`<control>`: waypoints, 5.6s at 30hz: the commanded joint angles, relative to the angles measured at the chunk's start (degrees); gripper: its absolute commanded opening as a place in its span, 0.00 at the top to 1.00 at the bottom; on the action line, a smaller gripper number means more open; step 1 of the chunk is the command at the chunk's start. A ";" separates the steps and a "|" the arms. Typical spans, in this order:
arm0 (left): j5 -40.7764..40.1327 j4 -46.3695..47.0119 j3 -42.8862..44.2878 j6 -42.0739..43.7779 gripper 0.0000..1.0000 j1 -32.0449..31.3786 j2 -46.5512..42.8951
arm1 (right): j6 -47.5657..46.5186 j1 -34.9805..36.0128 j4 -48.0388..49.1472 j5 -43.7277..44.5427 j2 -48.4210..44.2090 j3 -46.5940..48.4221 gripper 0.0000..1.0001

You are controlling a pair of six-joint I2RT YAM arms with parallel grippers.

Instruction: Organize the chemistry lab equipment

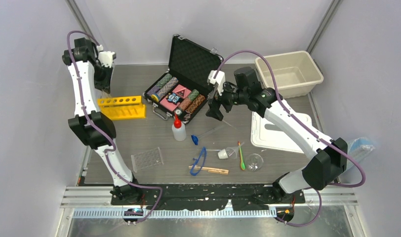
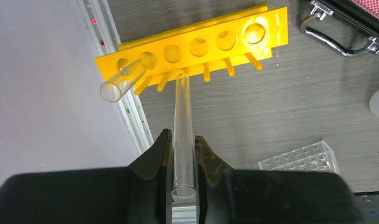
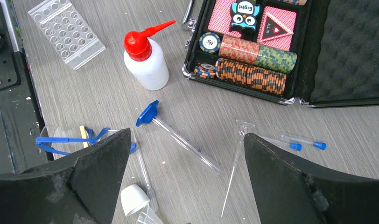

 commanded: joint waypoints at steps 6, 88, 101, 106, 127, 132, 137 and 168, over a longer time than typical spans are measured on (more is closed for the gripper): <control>-2.01 6.68 -0.79 -0.16 1.00 0.10 1.71 | -0.04 -1.32 0.13 -2.60 0.04 -0.43 0.05; 10.04 12.66 4.49 0.35 0.01 -2.62 -9.38 | 1.88 -1.89 -1.81 -4.84 4.70 3.11 0.05; 22.39 24.95 -34.17 4.67 0.02 -13.88 -35.84 | -3.74 -5.26 -4.94 11.56 3.83 -3.91 0.09; 28.22 10.75 -40.32 17.29 0.11 -13.94 -36.54 | -5.35 -5.31 -5.05 12.50 4.70 -5.67 0.13; 4.68 34.44 -95.74 31.18 0.00 -24.79 -51.50 | -5.39 -5.29 -7.95 12.49 4.66 -6.33 0.11; -0.01 39.23 -97.89 32.38 0.00 -25.30 -49.87 | -5.36 -5.39 -8.09 12.68 4.45 -6.46 0.11; -4.60 42.68 -96.71 38.36 0.13 -23.32 -48.83 | -5.28 -5.38 -8.04 12.41 4.89 -5.88 0.11; 8.90 33.50 -72.15 56.72 0.00 -6.75 -32.86 | -5.57 -5.91 -9.81 10.70 8.10 -0.62 0.06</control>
